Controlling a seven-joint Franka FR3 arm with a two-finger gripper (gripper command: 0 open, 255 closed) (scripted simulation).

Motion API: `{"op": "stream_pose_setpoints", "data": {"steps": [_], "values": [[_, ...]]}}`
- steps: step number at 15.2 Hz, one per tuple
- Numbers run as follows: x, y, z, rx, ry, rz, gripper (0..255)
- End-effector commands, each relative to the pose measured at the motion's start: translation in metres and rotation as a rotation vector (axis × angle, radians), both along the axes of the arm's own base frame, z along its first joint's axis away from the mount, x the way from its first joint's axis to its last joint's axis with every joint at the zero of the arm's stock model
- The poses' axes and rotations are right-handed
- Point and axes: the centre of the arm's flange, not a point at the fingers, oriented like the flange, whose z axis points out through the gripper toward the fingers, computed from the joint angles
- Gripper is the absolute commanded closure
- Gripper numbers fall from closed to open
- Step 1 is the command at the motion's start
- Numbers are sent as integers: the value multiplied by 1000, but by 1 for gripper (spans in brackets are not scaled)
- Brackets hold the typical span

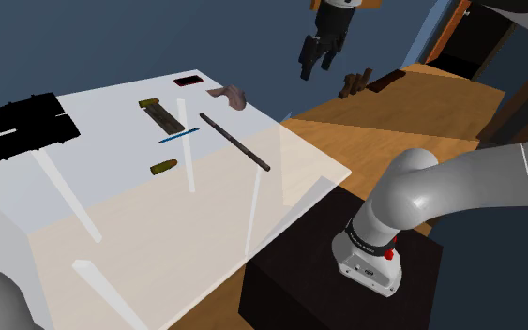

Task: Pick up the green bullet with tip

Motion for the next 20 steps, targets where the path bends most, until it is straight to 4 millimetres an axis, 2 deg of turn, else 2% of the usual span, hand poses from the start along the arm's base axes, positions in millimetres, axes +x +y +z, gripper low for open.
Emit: {"op": "stream_pose_setpoints", "data": {"steps": [1,10,15,20], "values": [[0,0,0,0,0,0,0],[101,9,-61,7,27,315,0],[154,27,-96,11,43,490,0],[202,54,-131,15,58,665,0]]}}
